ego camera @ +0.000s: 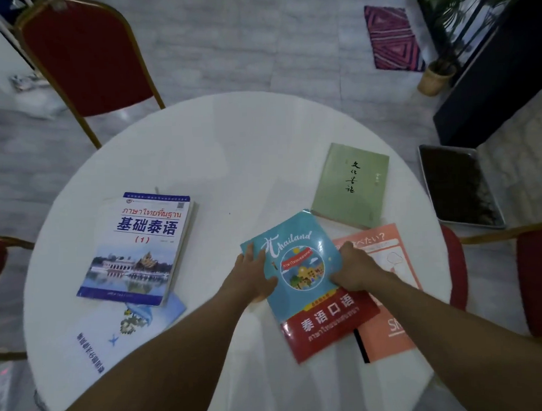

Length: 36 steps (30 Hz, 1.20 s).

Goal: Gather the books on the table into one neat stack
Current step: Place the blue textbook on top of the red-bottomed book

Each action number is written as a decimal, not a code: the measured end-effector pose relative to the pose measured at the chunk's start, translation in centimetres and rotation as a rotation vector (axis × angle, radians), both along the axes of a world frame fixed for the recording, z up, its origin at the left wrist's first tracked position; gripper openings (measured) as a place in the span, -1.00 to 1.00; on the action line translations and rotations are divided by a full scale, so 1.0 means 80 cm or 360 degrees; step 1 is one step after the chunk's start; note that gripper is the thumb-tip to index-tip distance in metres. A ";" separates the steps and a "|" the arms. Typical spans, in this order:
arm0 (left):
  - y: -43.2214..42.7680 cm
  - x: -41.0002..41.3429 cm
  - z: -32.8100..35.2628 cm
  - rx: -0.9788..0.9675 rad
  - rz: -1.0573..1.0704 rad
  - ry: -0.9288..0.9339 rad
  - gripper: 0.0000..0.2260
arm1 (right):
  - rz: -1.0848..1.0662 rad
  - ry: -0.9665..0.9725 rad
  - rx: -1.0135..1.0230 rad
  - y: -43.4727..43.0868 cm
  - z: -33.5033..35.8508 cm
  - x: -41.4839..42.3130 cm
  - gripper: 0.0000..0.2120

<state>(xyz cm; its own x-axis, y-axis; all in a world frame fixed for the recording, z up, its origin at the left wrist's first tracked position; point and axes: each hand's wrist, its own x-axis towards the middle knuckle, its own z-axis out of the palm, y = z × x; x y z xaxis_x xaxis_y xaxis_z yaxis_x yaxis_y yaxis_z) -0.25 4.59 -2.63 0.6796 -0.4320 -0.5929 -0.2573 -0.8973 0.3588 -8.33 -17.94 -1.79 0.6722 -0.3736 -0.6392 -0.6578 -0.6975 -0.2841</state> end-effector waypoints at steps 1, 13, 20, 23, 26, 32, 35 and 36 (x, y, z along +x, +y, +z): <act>0.008 -0.003 0.000 -0.0011 -0.0007 -0.0002 -0.25 | -0.0010 -0.0012 0.0022 0.013 -0.002 -0.007 -0.38; 0.118 -0.047 -0.019 0.0041 -0.0208 -0.0093 -0.11 | -0.0107 -0.0185 0.0271 0.161 -0.036 -0.081 0.00; 0.156 -0.063 -0.033 0.0006 -0.0212 -0.0109 -0.11 | -0.0150 -0.0213 0.0308 0.197 -0.045 -0.100 -0.01; 0.161 -0.065 -0.034 0.0012 -0.0230 -0.0124 -0.10 | -0.0158 -0.0218 0.0282 0.205 -0.043 -0.103 -0.03; 0.161 -0.063 -0.033 0.0023 -0.0240 -0.0133 -0.11 | -0.0177 -0.0228 0.0285 0.206 -0.041 -0.105 -0.06; 0.150 -0.055 -0.021 0.0058 -0.0290 -0.0255 -0.21 | -0.0149 -0.0264 0.0272 0.197 -0.035 -0.105 -0.21; 0.141 -0.048 -0.014 0.0005 -0.0305 -0.0320 -0.31 | -0.0125 -0.0289 0.0230 0.185 -0.031 -0.102 -0.35; 0.137 -0.046 -0.012 -0.0014 -0.0300 -0.0320 -0.31 | -0.0112 -0.0297 0.0208 0.179 -0.030 -0.100 -0.34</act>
